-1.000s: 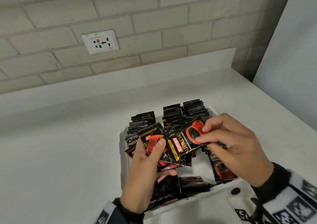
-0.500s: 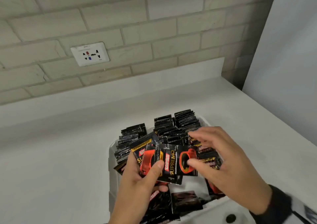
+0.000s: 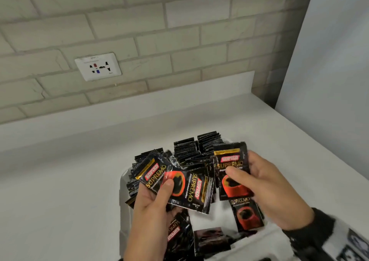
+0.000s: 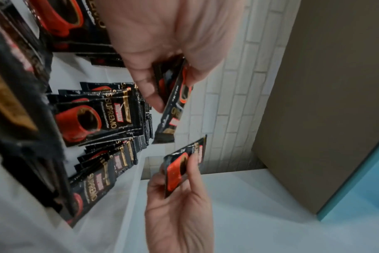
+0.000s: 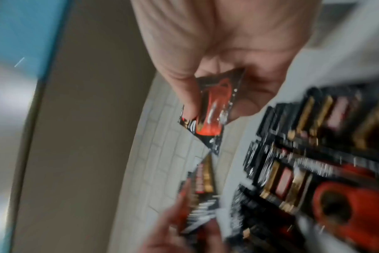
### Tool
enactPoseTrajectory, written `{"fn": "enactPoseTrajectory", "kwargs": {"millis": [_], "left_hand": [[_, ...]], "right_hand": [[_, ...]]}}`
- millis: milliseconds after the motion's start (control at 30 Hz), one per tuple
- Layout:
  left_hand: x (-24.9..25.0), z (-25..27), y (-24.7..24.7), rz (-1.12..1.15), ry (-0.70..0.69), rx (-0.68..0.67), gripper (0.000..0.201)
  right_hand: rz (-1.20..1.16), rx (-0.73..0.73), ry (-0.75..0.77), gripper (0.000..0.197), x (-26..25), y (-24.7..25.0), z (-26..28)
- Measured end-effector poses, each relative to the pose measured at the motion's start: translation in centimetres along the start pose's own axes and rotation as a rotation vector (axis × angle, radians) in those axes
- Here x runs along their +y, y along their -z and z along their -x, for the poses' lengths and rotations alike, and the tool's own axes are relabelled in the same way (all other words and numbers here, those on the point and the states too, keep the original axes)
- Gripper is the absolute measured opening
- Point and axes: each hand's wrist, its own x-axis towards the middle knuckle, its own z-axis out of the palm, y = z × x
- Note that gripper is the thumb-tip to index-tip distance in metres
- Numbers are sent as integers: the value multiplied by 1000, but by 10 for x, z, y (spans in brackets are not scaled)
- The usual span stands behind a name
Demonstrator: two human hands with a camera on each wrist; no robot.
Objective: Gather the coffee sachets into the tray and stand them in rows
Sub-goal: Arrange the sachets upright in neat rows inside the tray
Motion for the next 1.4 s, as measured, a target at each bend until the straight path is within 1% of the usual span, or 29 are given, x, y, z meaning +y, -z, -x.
{"fn": "enactPoseTrajectory", "kwargs": {"millis": [67, 100, 167, 267, 367, 400, 467, 500, 567, 633, 667, 733, 767, 833, 900, 933, 967, 1033, 1067, 1100, 1167, 1267, 1300, 1367, 1400], "left_hand": [[1, -1, -5, 53, -26, 21, 38], [2, -1, -8, 80, -45, 25, 41], [3, -1, -14, 105, -97, 28, 48], [4, 0, -21, 117, -160, 33, 52], [4, 1, -25, 114, -175, 21, 55], [3, 0, -25, 116, -173, 15, 55], [1, 0, -22, 128, -152, 19, 50], [1, -1, -20, 129, -139, 27, 45], [2, -2, -15, 118, -111, 40, 28], [6, -3, -10, 60, -79, 30, 10], [9, -4, -6, 5, -56, 12, 9], [14, -7, 2, -146, -6, -53, 11], [16, -7, 5, -220, 21, -89, 15], [19, -11, 7, -287, 40, -157, 34], [21, -11, 7, -312, 17, -199, 59], [21, -10, 5, -336, 7, -231, 62], [20, -9, 3, -375, 3, -268, 58], [19, -5, -3, -457, 3, -337, 45], [18, -4, -5, -486, -1, -353, 39], [16, -3, -7, -499, 8, -350, 39], [13, -2, -9, -473, 43, -295, 42], [9, 0, -11, -465, 71, -297, 25], [7, 0, -10, -472, 62, -302, 24], [4, -2, -10, -443, 52, -275, 23], [3, -2, -10, -422, 50, -261, 24]], "right_hand": [[-366, -69, -148, 53, 6, -1, 1], [-480, -83, -214, 59, 8, -2, 2], [-528, -121, -285, 52, 15, -7, 3], [-542, -168, -347, 53, 21, -15, 6], [-550, -120, -368, 33, 25, -22, 9], [-540, -97, -354, 33, 26, -24, 8], [-499, -46, -308, 37, 27, -24, 6], [-465, -22, -275, 39, 26, -23, 5], [-386, 5, -195, 38, 19, -18, 2], [-337, 12, -131, 36, 11, -10, -1], [-300, 12, -99, 34, 7, -6, -2], [-96, 3, -8, 30, -5, 6, -6], [37, -33, 37, 30, -12, 12, -8], [244, -194, 74, 31, -30, 18, -14], [354, -346, 38, 28, -46, 18, -20], [410, -389, 27, 26, -51, 18, -24], [476, -417, 27, 24, -56, 18, -28], [607, -464, 46, 22, -61, 16, -34], [651, -482, 48, 22, -62, 15, -37], [673, -491, 46, 23, -63, 14, -40], [678, -476, 56, 25, -61, 11, -44], [639, -411, 95, 21, -55, 6, -47], [633, -383, 110, 20, -51, 5, -48], [597, -288, 154, 20, -44, 4, -48], [553, -206, 186, 20, -39, 4, -48]]}}
